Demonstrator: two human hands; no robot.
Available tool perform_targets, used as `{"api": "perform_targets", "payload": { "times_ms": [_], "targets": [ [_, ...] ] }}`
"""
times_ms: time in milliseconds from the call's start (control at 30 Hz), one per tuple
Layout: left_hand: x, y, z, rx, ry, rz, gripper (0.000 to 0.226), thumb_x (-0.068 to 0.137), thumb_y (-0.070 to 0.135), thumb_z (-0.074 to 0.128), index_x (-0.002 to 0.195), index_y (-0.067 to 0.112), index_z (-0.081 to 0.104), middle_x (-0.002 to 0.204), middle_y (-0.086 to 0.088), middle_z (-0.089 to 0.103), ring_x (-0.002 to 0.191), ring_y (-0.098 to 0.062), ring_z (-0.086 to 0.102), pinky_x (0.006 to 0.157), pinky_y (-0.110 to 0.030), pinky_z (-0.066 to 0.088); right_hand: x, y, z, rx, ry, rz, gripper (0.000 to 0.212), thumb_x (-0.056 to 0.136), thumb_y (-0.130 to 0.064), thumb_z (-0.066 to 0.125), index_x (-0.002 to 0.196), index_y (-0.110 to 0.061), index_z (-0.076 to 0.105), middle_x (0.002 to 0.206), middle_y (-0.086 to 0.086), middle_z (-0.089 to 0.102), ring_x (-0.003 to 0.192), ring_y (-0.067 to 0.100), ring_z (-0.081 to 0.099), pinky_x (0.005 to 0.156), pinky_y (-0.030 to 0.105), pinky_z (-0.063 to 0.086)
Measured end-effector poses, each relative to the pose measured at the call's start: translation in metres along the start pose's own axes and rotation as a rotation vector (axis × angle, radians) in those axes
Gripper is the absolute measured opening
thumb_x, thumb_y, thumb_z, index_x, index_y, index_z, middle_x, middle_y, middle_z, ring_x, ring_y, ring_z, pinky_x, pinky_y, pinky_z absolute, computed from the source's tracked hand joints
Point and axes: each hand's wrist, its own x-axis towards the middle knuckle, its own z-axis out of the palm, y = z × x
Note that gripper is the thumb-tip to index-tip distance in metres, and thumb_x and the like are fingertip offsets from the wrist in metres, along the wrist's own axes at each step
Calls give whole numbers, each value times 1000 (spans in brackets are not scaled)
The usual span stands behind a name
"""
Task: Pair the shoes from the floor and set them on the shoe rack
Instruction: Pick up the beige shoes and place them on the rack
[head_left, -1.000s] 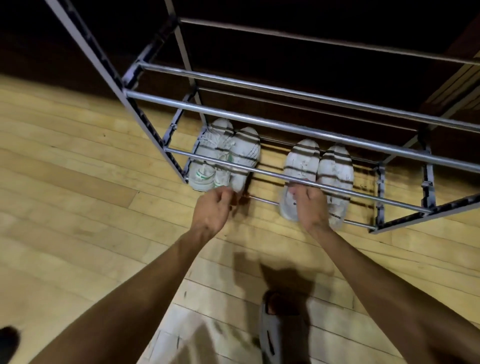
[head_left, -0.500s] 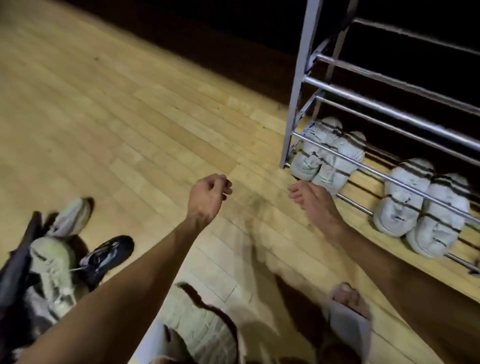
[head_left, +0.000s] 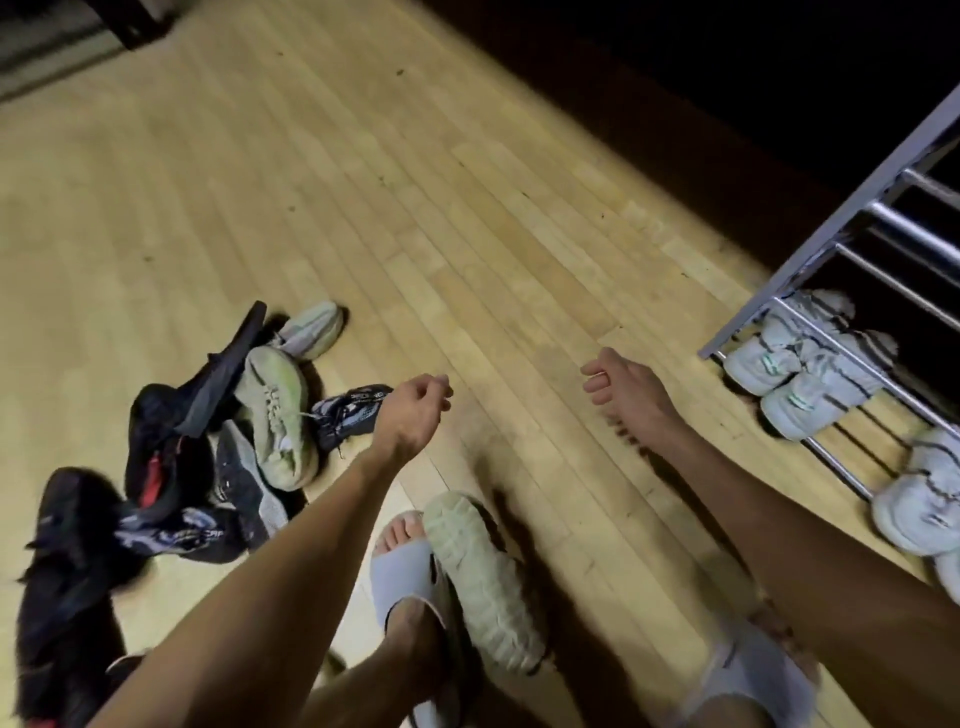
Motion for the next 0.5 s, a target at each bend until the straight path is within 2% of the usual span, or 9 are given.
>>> {"api": "perform_targets", "payload": {
  "times_ms": [67, 200, 333, 400, 500],
  "targets": [
    [-3, -20, 0, -6, -30, -71, 41, 102, 40, 37, 99, 13, 67, 89, 0, 69, 77, -18, 60, 74, -32, 48, 1, 23, 10, -16, -47, 56, 49, 101, -54, 37, 105, -18, 70, 85, -4, 68, 71, 12, 59, 59, 25, 42],
    [-3, -49, 15, 17, -78, -167, 45, 103, 42, 33, 105, 10, 65, 98, -5, 67, 85, -23, 59, 83, -38, 49, 13, 65, 16, -51, -73, 177, 53, 99, -60, 38, 111, -18, 68, 102, 3, 71, 80, 14, 60, 63, 25, 42],
    [6, -67, 21, 187, -191, -247, 56, 102, 49, 30, 119, 5, 60, 117, -13, 64, 108, -34, 59, 98, -45, 48, 26, 82, 15, -68, -81, 214, 59, 96, -64, 37, 112, -16, 68, 91, -2, 66, 74, 11, 55, 59, 24, 37],
    [10, -74, 22, 240, -200, -253, 58, 102, 51, 30, 121, 4, 58, 122, -16, 63, 112, -37, 58, 99, -48, 47, 30, 88, 17, -85, -106, 224, 64, 92, -71, 37, 118, -20, 66, 95, -5, 67, 78, 10, 57, 61, 24, 38],
    [12, -81, 23, 297, -209, -264, 59, 102, 49, 29, 126, 3, 56, 128, -18, 60, 115, -36, 56, 101, -47, 46, 33, 88, 25, -100, -117, 216, 58, 92, -70, 35, 115, -25, 65, 95, -6, 66, 77, 9, 57, 62, 23, 38]
  ]
}}
